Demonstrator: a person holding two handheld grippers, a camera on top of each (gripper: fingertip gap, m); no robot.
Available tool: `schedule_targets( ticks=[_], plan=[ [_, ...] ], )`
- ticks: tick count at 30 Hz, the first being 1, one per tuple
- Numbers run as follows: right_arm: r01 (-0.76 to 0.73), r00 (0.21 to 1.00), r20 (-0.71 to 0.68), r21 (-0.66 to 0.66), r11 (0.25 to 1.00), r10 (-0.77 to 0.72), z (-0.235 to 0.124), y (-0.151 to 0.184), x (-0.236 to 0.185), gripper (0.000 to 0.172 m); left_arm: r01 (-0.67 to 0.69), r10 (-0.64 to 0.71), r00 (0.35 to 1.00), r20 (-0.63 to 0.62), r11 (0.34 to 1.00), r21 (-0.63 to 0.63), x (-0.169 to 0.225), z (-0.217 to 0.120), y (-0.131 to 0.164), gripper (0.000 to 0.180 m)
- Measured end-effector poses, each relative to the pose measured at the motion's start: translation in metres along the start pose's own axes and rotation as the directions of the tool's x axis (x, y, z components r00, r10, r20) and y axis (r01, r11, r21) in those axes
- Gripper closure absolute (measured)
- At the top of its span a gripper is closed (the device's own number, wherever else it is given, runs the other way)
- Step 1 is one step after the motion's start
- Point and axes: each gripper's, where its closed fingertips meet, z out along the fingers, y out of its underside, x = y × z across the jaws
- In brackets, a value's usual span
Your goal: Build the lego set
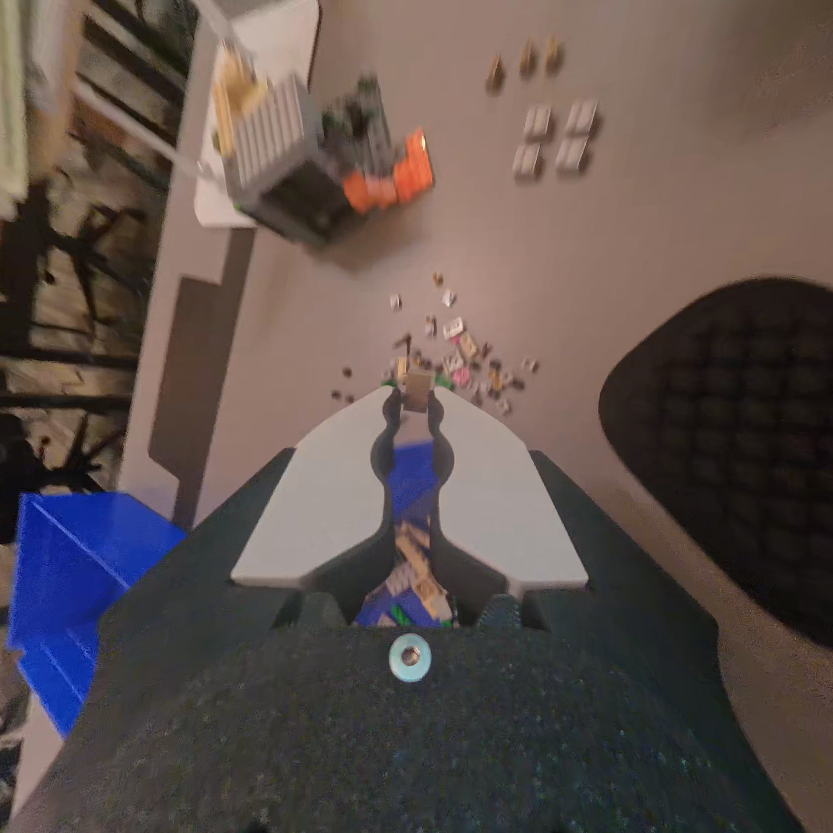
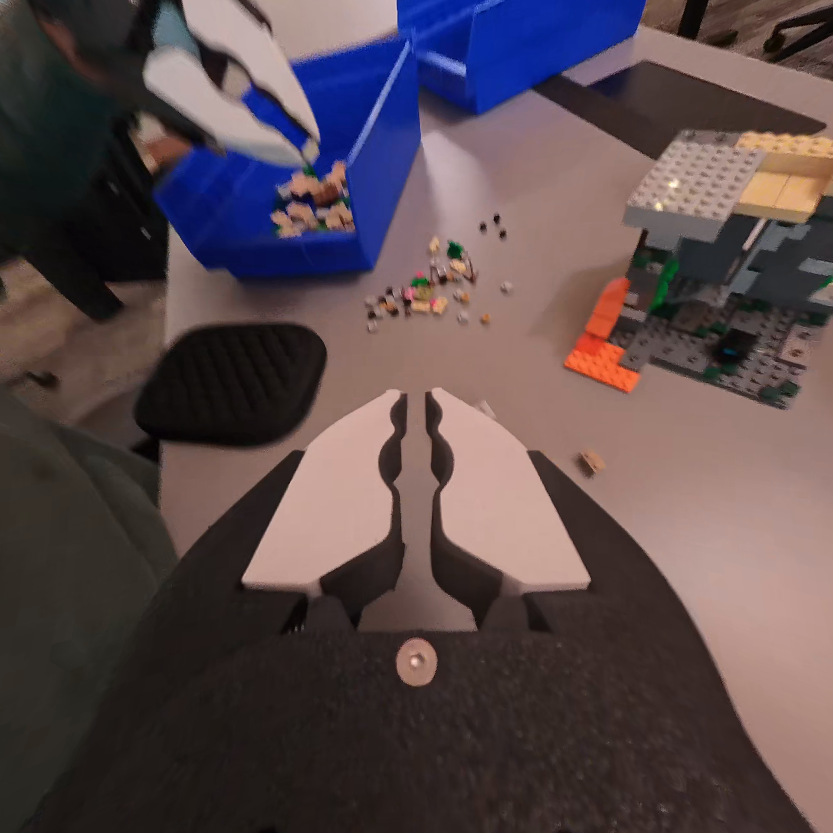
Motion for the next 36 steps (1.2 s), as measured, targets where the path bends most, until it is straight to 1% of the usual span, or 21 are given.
schedule_targets(
  ticks=[3,5,7,9,13,15,18,19,21,24,26,27,29,32,36],
  plan=[
    [-0.126,0.988,0.099,0.082,0.989,0.118,0.014,-0.028,-0.018,0.160,-0.055,0.053,0.998,0.021,0.993,0.109,0.018,0.010,-0.044,0.169],
    [-0.190,0.970,0.170,0.099,0.977,0.172,0.021,-0.041,-0.031,0.156,-0.065,0.061,0.998,0.027,0.983,0.173,0.029,0.019,-0.069,0.169],
    [-0.226,0.956,0.214,0.091,0.970,0.203,0.027,-0.046,-0.041,0.153,-0.099,0.090,0.995,0.051,0.970,0.220,0.037,0.029,-0.090,0.169],
    [-0.246,0.949,0.222,0.080,0.966,0.224,0.033,-0.045,-0.046,0.151,-0.139,0.126,0.990,0.067,0.955,0.261,0.046,0.037,-0.108,0.169],
    [-0.273,0.951,0.172,0.077,0.959,0.257,0.037,-0.035,-0.039,0.151,-0.192,0.180,0.981,0.068,0.934,0.301,0.059,0.050,-0.130,0.169],
    [-0.273,0.951,0.169,0.074,0.959,0.258,0.034,-0.030,-0.037,0.162,-0.202,0.191,0.979,0.066,0.928,0.312,0.062,0.053,-0.136,0.169],
    [-0.272,0.948,0.188,0.060,0.960,0.257,0.027,-0.022,-0.036,0.163,-0.190,0.190,0.981,0.034,0.918,0.349,0.069,0.057,-0.142,0.169],
    [-0.257,0.948,0.209,0.064,0.964,0.239,0.023,-0.021,-0.037,0.163,-0.169,0.180,0.984,0.004,0.913,0.372,0.073,0.056,-0.144,0.168],
    [-0.166,0.954,0.263,0.074,0.983,0.141,0.014,-0.015,-0.042,0.163,-0.080,0.131,0.987,-0.097,0.908,0.412,0.080,0.055,-0.148,0.162],
    [0.066,0.965,0.249,0.075,0.995,-0.082,0.002,0.006,-0.039,0.164,0.066,0.053,0.968,-0.245,0.890,0.451,0.090,0.055,-0.153,0.161],
    [0.222,0.949,0.215,0.073,0.972,-0.232,-0.003,0.022,-0.033,0.164,0.123,0.021,0.953,-0.302,0.885,0.450,0.095,0.062,-0.154,0.162],
    [0.273,0.937,0.204,0.074,0.959,-0.282,-0.005,0.029,-0.030,0.164,0.148,0.012,0.940,-0.340,0.885,0.441,0.100,0.066,-0.154,0.161],
    [0.321,0.922,0.200,0.087,0.943,-0.332,-0.008,0.038,-0.028,0.163,0.190,-0.003,0.916,-0.401,0.884,0.426,0.109,0.077,-0.156,0.160],
    [0.361,0.905,0.191,0.129,0.923,-0.381,-0.013,0.041,-0.030,0.163,0.240,0.000,0.877,-0.480,0.866,0.438,0.125,0.089,-0.164,0.160],
    [0.404,0.885,0.186,0.146,0.903,-0.427,-0.018,0.045,-0.032,0.163,0.265,0.028,0.841,-0.540,0.850,0.456,0.137,0.096,-0.173,0.165]
  ],
)
